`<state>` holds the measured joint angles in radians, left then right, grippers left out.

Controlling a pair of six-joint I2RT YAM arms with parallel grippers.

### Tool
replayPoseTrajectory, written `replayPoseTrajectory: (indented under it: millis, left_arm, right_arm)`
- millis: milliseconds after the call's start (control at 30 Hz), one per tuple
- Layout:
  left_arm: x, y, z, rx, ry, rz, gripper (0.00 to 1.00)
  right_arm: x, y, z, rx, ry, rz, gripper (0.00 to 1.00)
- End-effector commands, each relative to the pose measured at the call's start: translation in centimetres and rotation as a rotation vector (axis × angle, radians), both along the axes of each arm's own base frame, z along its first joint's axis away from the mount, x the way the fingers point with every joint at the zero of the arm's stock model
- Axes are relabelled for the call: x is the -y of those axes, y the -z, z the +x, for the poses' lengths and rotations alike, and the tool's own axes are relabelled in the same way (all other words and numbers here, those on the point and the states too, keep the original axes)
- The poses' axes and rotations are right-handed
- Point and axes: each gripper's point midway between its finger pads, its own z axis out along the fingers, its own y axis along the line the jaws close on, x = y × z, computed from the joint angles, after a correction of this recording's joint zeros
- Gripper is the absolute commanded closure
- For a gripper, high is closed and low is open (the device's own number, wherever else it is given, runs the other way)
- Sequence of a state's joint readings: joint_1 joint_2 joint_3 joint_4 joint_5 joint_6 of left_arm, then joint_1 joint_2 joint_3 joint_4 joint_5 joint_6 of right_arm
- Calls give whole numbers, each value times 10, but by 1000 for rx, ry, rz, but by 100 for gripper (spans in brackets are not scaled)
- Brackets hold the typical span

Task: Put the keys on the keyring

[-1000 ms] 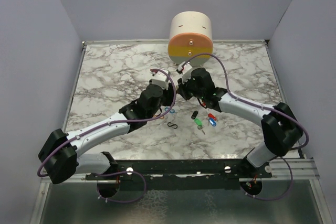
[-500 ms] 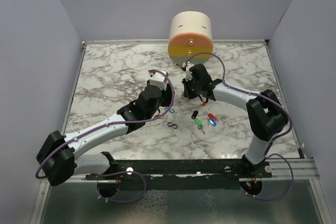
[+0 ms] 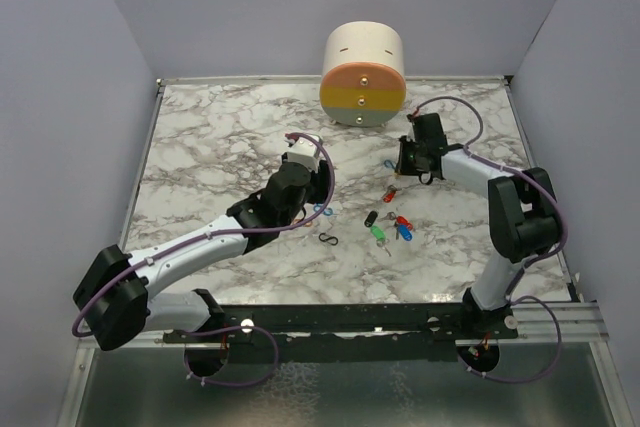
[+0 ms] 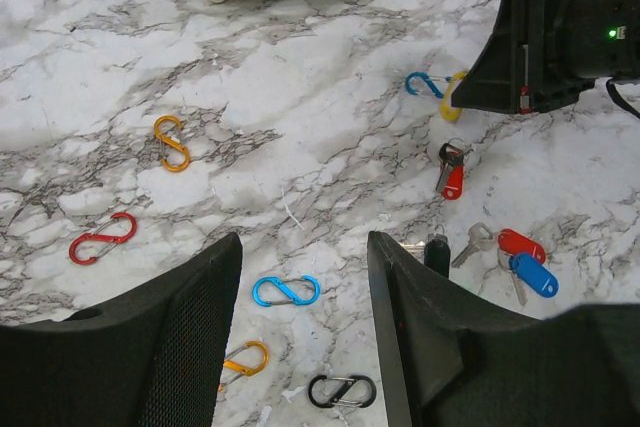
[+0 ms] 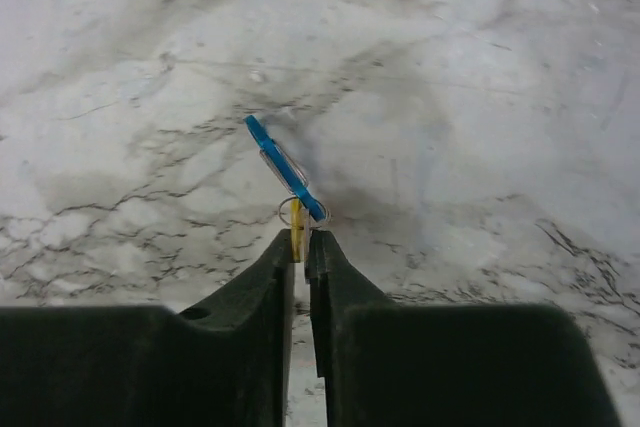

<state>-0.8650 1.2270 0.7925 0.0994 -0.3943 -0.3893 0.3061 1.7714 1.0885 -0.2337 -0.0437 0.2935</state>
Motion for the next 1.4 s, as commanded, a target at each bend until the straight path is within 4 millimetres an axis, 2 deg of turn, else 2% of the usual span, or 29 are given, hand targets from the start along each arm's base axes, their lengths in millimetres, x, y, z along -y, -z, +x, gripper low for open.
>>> replayPoseTrajectory:
  millis: [0, 67, 233, 267, 500, 1033, 1200, 1367]
  left_arm:
    - [1, -1, 5, 15, -9, -7, 45]
    - [1, -1, 5, 16, -9, -9, 45]
    - [2, 1, 6, 11, -6, -9, 45]
    - [3, 1, 6, 11, -6, -9, 45]
    - [6, 3, 7, 5, 2, -11, 45]
    - [4, 3, 7, 9, -1, -6, 45]
    - [3, 3, 6, 9, -1, -6, 45]
    - [5, 4, 7, 9, 1, -9, 45]
  right_arm:
    - [23, -11, 7, 40, 152, 32, 76]
    - [24, -14, 5, 52, 164, 45, 59]
    - [34, -30, 1, 119, 211, 37, 41]
    - [36, -32, 0, 129, 214, 35, 40]
    - [39, -37, 1, 154, 218, 23, 36]
    - [28, -12, 33, 107, 186, 0, 36]
    - [28, -2, 32, 81, 185, -7, 36]
    - [13, -13, 27, 129, 118, 72, 37]
